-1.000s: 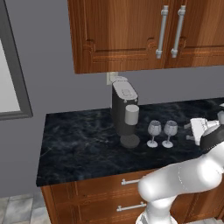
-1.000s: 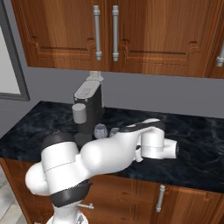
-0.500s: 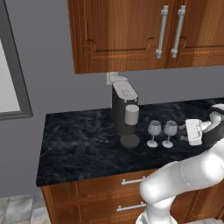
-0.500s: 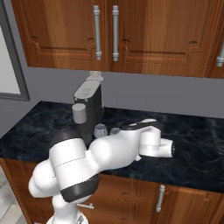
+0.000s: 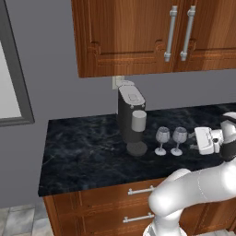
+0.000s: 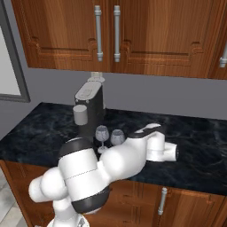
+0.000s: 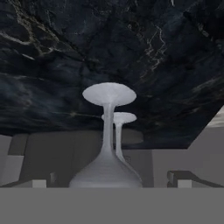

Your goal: Retrieve the wine glasses from the counter and place one next to each plate.

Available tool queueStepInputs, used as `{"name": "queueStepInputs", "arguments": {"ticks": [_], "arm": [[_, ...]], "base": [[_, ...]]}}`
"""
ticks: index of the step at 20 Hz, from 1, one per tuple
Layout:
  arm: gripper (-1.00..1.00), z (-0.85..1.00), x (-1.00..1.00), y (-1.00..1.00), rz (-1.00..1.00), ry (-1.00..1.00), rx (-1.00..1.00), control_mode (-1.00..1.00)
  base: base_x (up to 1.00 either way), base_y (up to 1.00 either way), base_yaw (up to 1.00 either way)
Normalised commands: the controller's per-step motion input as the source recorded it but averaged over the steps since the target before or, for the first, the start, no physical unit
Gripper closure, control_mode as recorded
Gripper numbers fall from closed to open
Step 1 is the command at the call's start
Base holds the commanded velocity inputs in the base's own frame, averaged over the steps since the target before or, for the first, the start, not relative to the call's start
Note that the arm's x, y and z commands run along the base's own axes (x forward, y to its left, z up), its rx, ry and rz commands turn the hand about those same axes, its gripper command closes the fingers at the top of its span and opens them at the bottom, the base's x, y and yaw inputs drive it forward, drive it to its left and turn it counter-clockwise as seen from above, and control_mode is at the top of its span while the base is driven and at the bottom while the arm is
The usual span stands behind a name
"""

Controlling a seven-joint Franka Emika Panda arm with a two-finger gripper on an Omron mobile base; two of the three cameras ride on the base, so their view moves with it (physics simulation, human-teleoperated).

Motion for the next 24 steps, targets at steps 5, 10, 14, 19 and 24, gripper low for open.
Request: {"name": "queueStepInputs", "arguments": {"ticks": [5, 10, 14, 19, 24], "arm": [[-1.0, -0.04, 0.0, 0.07, 0.0, 0.0, -0.01, -1.0], [-1.0, -0.02, 0.0, 0.26, 0.0, 0.0, -0.07, -1.0], [-1.0, -0.08, -0.02, 0.28, 0.0, 0.0, -0.03, -1.0], [-1.0, -0.12, -0.04, 0.16, 0.0, 0.07, 0.0, -1.0], [-1.0, -0.07, -0.01, 0.0, 0.0, 0.1, 0.03, -1.0]], "base": [[0.0, 0.0, 0.0], [0.0, 0.0, 0.0], [0.0, 0.0, 0.0], [0.0, 0.0, 0.0], [0.0, 0.0, 0.0]]}}
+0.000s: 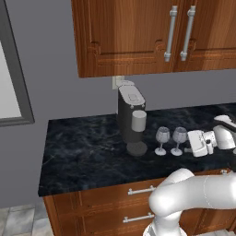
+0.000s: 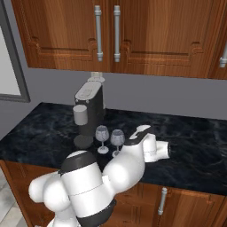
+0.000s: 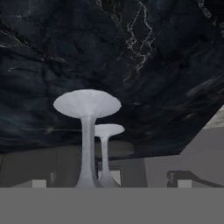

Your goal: Retrieve the wine glasses from the counter and place one next to each plate.

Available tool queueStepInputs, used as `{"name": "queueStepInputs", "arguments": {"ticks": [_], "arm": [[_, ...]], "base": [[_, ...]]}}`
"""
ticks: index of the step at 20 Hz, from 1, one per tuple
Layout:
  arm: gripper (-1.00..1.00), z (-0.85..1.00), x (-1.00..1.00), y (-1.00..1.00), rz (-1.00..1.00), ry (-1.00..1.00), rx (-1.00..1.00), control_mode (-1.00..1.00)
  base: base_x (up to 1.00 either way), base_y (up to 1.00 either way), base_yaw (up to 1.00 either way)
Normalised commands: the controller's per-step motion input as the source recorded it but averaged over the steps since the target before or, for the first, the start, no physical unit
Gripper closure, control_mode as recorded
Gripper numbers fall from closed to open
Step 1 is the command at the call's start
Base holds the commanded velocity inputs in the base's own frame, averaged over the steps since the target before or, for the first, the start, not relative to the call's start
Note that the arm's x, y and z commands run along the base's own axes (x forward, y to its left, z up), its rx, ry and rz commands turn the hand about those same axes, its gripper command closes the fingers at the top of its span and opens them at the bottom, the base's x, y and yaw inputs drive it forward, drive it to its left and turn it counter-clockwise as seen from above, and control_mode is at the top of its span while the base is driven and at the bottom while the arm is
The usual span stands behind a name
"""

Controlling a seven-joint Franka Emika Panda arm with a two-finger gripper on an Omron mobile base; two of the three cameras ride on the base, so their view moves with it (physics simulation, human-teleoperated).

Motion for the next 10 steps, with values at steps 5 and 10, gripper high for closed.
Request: {"name": "queueStepInputs", "arguments": {"ticks": [5, 10], "arm": [[-1.0, 0.0, 0.0, 0.03, 0.0, 0.09, 0.04, -1.0], [-1.0, -0.1, 0.0, 0.21, 0.0, 0.01, 0.0, -1.0]], "base": [[0.0, 0.0, 0.0], [0.0, 0.0, 0.0]]}}
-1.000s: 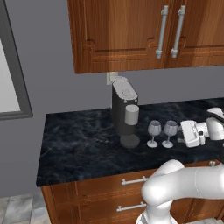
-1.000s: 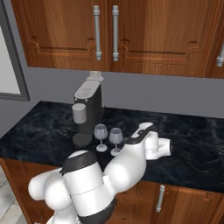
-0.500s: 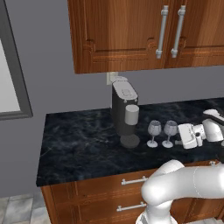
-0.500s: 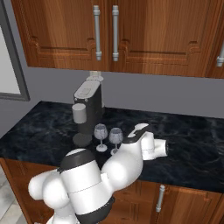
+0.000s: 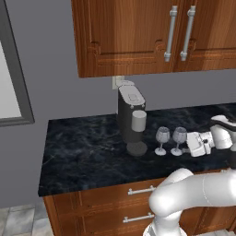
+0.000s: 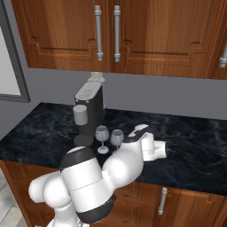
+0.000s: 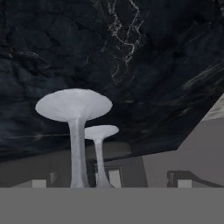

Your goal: Retrieve the wine glasses from the counter and place one next to each plate.

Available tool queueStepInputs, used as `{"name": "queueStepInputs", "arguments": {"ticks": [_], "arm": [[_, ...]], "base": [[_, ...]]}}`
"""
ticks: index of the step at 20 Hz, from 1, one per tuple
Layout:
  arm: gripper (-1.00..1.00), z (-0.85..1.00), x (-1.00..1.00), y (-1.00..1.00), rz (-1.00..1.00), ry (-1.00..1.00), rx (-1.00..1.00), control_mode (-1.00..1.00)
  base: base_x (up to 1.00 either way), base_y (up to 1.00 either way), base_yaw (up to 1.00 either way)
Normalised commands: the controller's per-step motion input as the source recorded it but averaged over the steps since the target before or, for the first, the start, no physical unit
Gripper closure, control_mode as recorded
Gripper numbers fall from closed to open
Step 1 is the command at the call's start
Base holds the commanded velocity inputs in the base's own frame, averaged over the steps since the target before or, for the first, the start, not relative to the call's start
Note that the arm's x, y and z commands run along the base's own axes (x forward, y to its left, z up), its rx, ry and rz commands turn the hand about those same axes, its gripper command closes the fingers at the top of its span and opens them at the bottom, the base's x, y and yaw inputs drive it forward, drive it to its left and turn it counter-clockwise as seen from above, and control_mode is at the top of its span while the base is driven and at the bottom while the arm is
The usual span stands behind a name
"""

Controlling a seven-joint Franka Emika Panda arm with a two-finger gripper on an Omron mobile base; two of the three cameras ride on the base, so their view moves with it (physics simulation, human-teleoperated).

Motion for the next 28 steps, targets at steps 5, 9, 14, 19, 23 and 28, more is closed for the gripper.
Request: {"name": "queueStepInputs", "arguments": {"ticks": [5, 9, 14, 19, 23, 28], "arm": [[-1.0, -0.13, 0.0, 0.12, 0.0, 0.0, 0.0, -1.0], [-1.0, -0.08, 0.0, 0.08, 0.0, 0.0, 0.0, -1.0], [-1.0, 0.0, 0.0, 0.02, -0.04, 0.0, 0.0, -1.0], [-1.0, 0.0, 0.0, 0.0, -0.1, 0.0, 0.01, -1.0], [-1.0, 0.0, 0.0, 0.19, -0.12, 0.0, 0.0, -1.0], [-1.0, 0.0, 0.0, 0.12, -0.12, 0.0, 0.0, -1.0]], "base": [[0.0, 0.0, 0.0], [0.0, 0.0, 0.0], [0.0, 0.0, 0.0], [0.0, 0.0, 0.0], [0.0, 0.0, 0.0], [0.0, 0.0, 0.0]]}}
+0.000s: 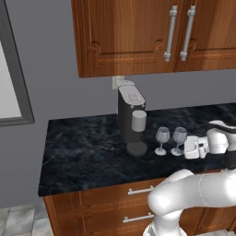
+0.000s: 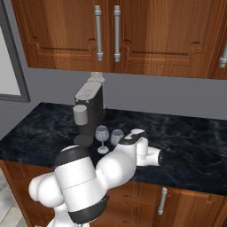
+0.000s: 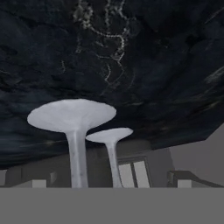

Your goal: Retrieve the wine glasses from the counter and place one next to each plate.

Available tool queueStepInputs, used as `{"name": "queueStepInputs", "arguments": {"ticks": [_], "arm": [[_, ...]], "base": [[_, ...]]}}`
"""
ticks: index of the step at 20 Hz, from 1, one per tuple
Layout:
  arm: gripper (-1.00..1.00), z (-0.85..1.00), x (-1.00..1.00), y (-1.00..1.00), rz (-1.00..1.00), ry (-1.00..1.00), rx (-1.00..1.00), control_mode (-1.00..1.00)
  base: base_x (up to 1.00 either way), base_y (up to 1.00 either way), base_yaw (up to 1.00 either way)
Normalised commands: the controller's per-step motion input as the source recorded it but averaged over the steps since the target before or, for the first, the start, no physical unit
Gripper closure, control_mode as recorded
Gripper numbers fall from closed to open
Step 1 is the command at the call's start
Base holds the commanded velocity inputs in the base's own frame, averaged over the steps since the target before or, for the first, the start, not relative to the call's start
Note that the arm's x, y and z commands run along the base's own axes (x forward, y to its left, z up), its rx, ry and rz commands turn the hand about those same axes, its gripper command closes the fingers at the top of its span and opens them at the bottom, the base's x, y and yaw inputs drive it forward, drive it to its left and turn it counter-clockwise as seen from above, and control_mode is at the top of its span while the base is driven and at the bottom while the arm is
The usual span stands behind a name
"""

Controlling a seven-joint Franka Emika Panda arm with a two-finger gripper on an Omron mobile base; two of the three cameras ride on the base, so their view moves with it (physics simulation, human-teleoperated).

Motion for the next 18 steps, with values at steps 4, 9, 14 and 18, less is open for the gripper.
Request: {"name": "queueStepInputs", "arguments": {"ticks": [4, 9, 14, 18], "arm": [[-1.0, 0.0, 0.01, 0.01, -0.05, 0.0, 0.0, -1.0], [-1.0, 0.0, 0.07, 0.0, -0.03, 0.0, 0.0, -1.0], [-1.0, 0.0, 0.18, 0.0, -0.04, 0.0, 0.0, -1.0], [-1.0, 0.0, 0.14, 0.0, -0.04, 0.0, 0.0, -1.0]], "base": [[0.0, 0.0, 0.0], [0.0, 0.0, 0.0], [0.0, 0.0, 0.0], [0.0, 0.0, 0.0]]}}
